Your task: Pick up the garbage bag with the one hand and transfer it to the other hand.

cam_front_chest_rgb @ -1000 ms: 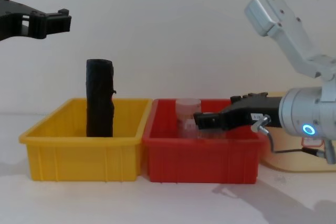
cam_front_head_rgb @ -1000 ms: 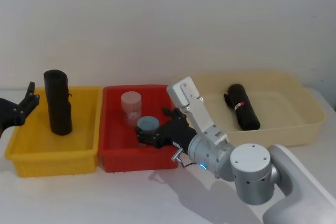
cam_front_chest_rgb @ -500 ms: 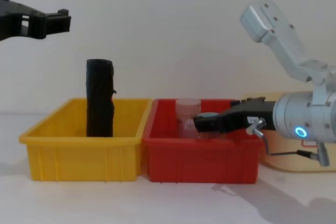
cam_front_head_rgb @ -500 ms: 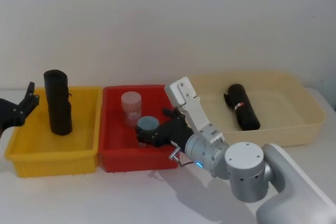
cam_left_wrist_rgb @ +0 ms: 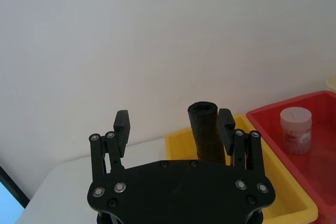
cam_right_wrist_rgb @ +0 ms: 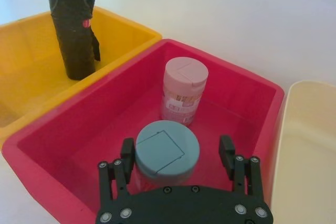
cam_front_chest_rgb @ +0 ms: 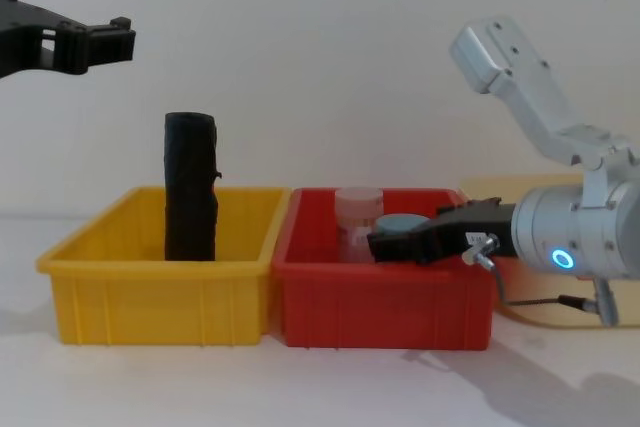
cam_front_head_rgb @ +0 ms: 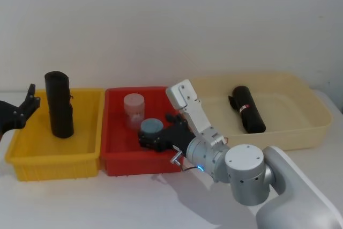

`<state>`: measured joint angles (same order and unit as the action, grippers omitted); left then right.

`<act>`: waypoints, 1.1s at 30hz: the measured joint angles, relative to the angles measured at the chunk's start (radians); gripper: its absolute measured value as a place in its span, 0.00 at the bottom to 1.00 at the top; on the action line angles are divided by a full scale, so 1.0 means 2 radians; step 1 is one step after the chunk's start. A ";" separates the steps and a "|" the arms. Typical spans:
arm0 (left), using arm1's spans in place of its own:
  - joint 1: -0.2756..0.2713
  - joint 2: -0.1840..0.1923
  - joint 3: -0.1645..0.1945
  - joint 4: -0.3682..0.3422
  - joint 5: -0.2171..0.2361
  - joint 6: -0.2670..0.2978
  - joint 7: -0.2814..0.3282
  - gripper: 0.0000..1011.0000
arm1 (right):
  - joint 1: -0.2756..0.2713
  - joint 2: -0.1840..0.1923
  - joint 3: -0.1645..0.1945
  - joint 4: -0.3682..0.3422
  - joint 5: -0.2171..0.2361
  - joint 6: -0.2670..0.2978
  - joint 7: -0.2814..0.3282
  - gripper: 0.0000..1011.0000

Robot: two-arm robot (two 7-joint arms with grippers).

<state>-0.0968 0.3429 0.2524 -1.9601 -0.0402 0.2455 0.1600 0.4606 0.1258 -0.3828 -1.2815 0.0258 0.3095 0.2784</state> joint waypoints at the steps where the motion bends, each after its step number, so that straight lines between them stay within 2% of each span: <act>1: 0.000 0.000 0.000 0.000 0.000 0.000 0.000 0.99 | 0.001 -0.001 0.000 0.001 0.000 0.001 0.000 0.97; 5: 0.000 0.000 0.000 0.000 0.000 0.000 0.000 0.99 | 0.002 -0.003 0.001 0.004 -0.001 0.003 0.000 0.92; 11: 0.000 0.000 0.000 0.000 0.000 0.000 0.000 0.99 | 0.002 -0.005 0.003 0.004 0.000 0.005 0.003 0.75; 12: 0.000 0.000 0.000 0.000 0.000 0.000 0.000 0.99 | 0.002 -0.005 0.004 0.003 0.000 0.005 0.003 0.70; 14: 0.000 0.000 0.000 0.000 0.000 0.000 0.000 0.99 | 0.001 -0.006 0.005 0.000 0.003 0.005 0.004 0.66; 26: 0.000 0.000 0.000 0.000 0.000 0.000 0.000 0.99 | -0.007 -0.007 0.018 -0.035 0.023 -0.003 0.012 0.66; 33: 0.000 0.000 0.000 0.000 0.000 0.000 0.000 0.99 | -0.013 -0.008 0.038 -0.069 0.045 -0.021 0.013 0.67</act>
<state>-0.0968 0.3428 0.2524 -1.9599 -0.0402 0.2454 0.1600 0.4354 0.1096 -0.3072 -1.4194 0.1150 0.2684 0.3042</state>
